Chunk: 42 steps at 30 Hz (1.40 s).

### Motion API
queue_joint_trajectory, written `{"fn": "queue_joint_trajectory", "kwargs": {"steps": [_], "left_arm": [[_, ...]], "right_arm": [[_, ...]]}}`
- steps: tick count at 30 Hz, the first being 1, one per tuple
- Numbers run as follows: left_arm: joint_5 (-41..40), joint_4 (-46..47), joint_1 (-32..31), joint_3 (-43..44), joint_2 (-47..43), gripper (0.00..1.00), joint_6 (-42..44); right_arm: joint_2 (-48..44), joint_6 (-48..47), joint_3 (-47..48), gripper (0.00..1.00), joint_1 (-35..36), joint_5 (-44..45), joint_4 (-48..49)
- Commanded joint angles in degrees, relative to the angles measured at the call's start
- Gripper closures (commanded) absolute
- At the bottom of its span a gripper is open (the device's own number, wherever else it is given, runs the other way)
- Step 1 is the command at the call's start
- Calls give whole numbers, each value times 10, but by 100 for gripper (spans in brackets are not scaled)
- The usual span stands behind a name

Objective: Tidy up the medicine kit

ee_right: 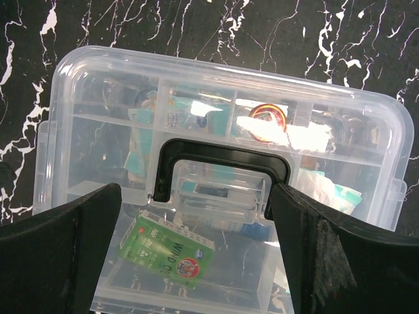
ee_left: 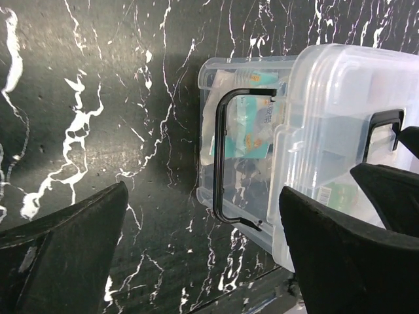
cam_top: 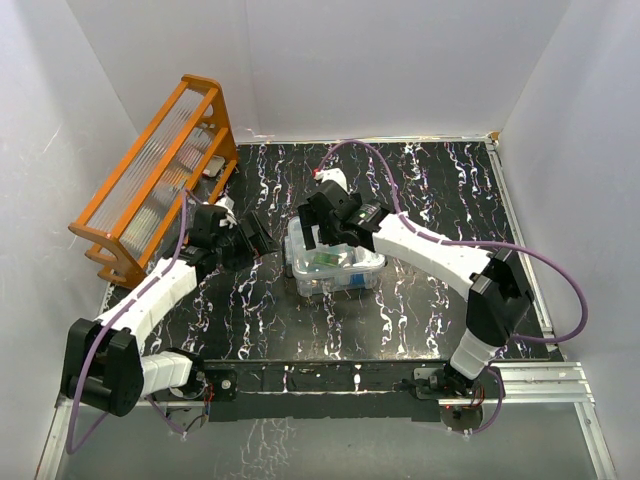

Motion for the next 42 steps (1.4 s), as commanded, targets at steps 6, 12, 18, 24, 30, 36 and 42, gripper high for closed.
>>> {"fn": "queue_joint_trajectory", "kwargs": {"steps": [6,12,18,24,30,36,42], "left_arm": [[43,184,5,-92,-22,1,-185],[58,304,4,-157,-28,1,-311],[88,347,5,-163,3,1,-372],[97,413,5,-187,27,1,-409],[114,407,6,-174,60,1,-347],[190,544,6,-181,119,1,-410],[210,584,5,-186,118,3,-435]], "right_arm": [[17,-3,-15,2,4,22,-21],[35,-1,-13,2,30,73,-47],[36,5,-31,2,43,89,-47],[34,14,-47,3,44,77,-36],[29,16,-49,3,44,61,-30],[26,23,-51,3,43,60,-27],[28,26,-49,4,44,59,-26]]}}
